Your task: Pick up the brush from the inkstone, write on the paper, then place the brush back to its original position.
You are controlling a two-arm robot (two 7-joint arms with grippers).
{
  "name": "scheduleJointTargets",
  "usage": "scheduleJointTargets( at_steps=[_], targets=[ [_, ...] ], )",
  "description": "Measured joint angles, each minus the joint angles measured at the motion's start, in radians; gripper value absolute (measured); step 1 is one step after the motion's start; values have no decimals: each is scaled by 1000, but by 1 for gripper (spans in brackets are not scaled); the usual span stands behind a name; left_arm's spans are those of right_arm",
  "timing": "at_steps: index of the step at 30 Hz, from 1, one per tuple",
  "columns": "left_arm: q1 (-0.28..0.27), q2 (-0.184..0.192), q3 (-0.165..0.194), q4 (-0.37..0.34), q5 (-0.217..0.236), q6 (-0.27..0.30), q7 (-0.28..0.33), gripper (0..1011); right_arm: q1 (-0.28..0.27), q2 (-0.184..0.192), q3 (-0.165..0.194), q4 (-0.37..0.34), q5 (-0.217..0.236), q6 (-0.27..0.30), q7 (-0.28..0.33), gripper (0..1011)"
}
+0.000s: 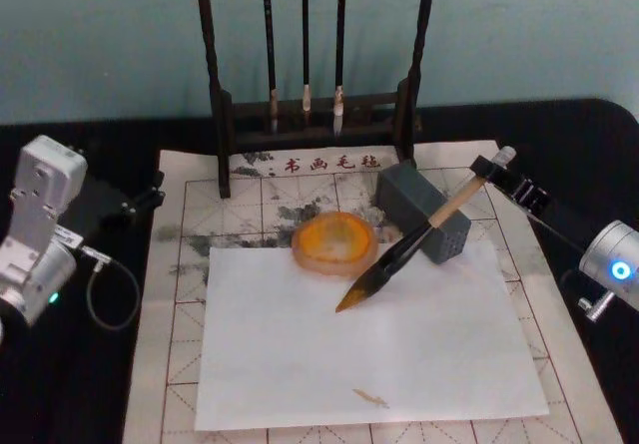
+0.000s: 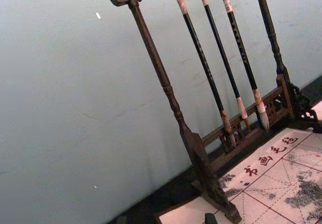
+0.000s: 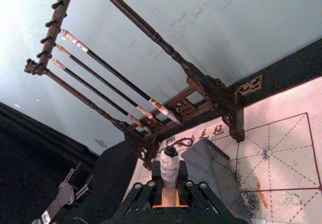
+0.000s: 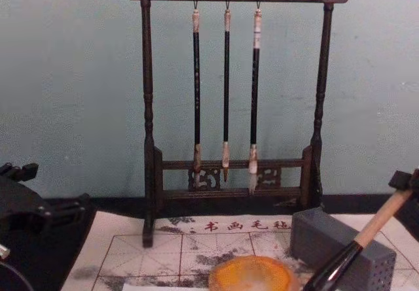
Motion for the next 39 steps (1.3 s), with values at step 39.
scheduleJointTargets(
  at_steps=[39],
  targets=[
    [0,0,0,0,0,0,0,1001,-8,-2,28,19,-25,-13,6,195]
  ],
)
